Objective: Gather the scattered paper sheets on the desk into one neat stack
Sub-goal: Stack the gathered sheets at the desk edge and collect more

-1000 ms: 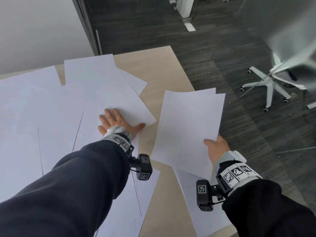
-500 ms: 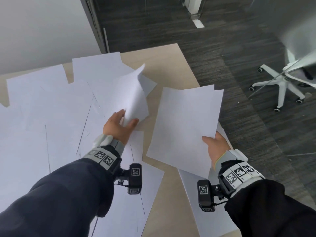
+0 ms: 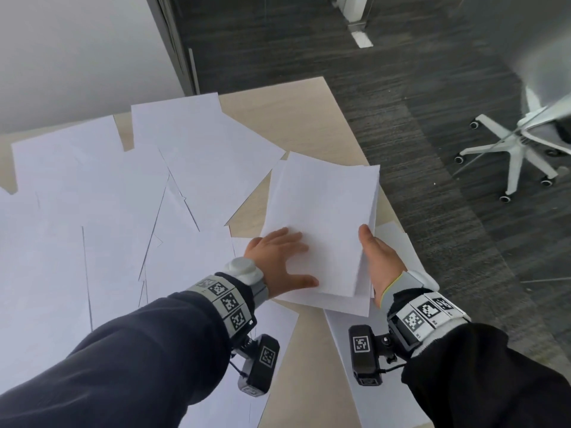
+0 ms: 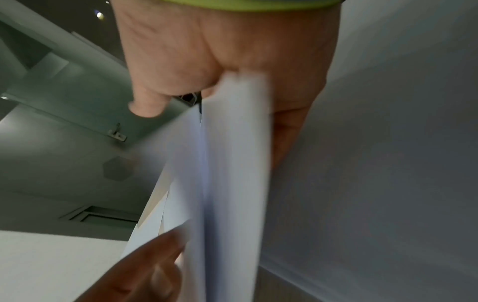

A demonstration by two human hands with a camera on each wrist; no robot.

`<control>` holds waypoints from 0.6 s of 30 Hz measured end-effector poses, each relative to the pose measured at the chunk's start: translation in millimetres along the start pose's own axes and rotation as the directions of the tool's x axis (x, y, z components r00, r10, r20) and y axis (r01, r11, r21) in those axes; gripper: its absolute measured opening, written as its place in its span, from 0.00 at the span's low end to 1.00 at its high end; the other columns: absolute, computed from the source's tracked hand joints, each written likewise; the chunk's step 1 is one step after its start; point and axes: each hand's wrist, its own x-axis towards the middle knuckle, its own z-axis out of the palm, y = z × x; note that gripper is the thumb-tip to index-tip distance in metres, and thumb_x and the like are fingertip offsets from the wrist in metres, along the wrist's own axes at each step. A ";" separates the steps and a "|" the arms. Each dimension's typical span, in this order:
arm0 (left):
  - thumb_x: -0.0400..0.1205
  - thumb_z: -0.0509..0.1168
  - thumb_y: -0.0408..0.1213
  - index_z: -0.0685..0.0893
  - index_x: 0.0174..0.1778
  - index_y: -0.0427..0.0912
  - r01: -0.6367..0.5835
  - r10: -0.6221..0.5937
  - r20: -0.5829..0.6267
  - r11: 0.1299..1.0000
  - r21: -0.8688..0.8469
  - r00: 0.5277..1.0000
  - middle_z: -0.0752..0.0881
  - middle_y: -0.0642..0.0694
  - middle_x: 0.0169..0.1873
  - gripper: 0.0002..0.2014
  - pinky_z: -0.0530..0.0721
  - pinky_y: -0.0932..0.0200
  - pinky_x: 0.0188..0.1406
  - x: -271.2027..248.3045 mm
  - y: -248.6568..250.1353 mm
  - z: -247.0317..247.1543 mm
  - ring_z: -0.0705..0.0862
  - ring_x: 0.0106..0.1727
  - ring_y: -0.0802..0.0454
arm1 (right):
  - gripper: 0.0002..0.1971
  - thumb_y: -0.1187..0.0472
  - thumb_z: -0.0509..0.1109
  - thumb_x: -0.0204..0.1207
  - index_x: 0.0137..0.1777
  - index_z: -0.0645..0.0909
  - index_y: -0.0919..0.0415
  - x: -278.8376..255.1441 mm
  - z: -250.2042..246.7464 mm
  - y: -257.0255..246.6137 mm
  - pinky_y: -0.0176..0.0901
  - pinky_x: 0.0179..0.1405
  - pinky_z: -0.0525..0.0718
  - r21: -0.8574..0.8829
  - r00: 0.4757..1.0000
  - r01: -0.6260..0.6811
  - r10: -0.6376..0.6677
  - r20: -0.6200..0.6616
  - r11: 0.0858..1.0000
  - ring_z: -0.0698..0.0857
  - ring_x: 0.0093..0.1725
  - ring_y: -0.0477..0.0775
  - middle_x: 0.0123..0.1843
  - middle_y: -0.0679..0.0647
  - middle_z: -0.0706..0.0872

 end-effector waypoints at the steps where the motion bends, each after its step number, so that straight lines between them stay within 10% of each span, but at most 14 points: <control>1: 0.72 0.68 0.74 0.76 0.76 0.66 -0.014 0.014 0.006 1.000 -0.019 1.000 0.65 0.68 0.83 0.36 0.48 0.50 0.85 0.9 -4.0 -2.4 0.53 0.87 0.64 | 0.28 0.24 0.69 0.64 0.51 0.85 0.45 0.3 -0.6 0.0 0.58 0.64 0.83 0.016 1.000 -0.013 0.013 0.000 1.000 0.89 0.54 0.59 0.49 0.47 0.92; 6: 0.78 0.62 0.67 0.75 0.78 0.61 0.052 -0.057 -0.230 0.998 -0.028 0.972 0.66 0.57 0.85 0.32 0.59 0.39 0.86 15.7 -27.7 -27.7 0.57 0.88 0.54 | 0.06 0.64 0.74 0.76 0.46 0.89 0.51 4.7 5.6 3.1 0.65 0.62 0.85 0.029 0.999 0.011 -0.012 0.034 1.000 0.90 0.51 0.61 0.48 0.54 0.93; 12: 0.77 0.56 0.75 0.41 0.89 0.52 0.603 -0.577 -0.295 0.798 -0.004 0.761 0.35 0.50 0.89 0.52 0.49 0.36 0.87 34.4 -75.9 -75.3 0.37 0.89 0.46 | 0.10 0.66 0.70 0.78 0.46 0.89 0.49 8.6 1.6 6.4 0.67 0.60 0.85 -0.001 0.999 0.000 0.000 0.032 1.000 0.90 0.51 0.63 0.47 0.55 0.93; 18: 0.63 0.53 0.87 0.39 0.88 0.55 0.546 -0.511 -0.202 0.814 0.201 0.836 0.37 0.54 0.89 0.63 0.55 0.33 0.84 34.9 -120.1 -100.5 0.40 0.89 0.47 | 0.10 0.67 0.69 0.80 0.48 0.87 0.50 12.9 -4.7 8.3 0.60 0.59 0.86 0.024 1.000 0.014 -0.015 0.021 1.000 0.89 0.52 0.61 0.47 0.52 0.92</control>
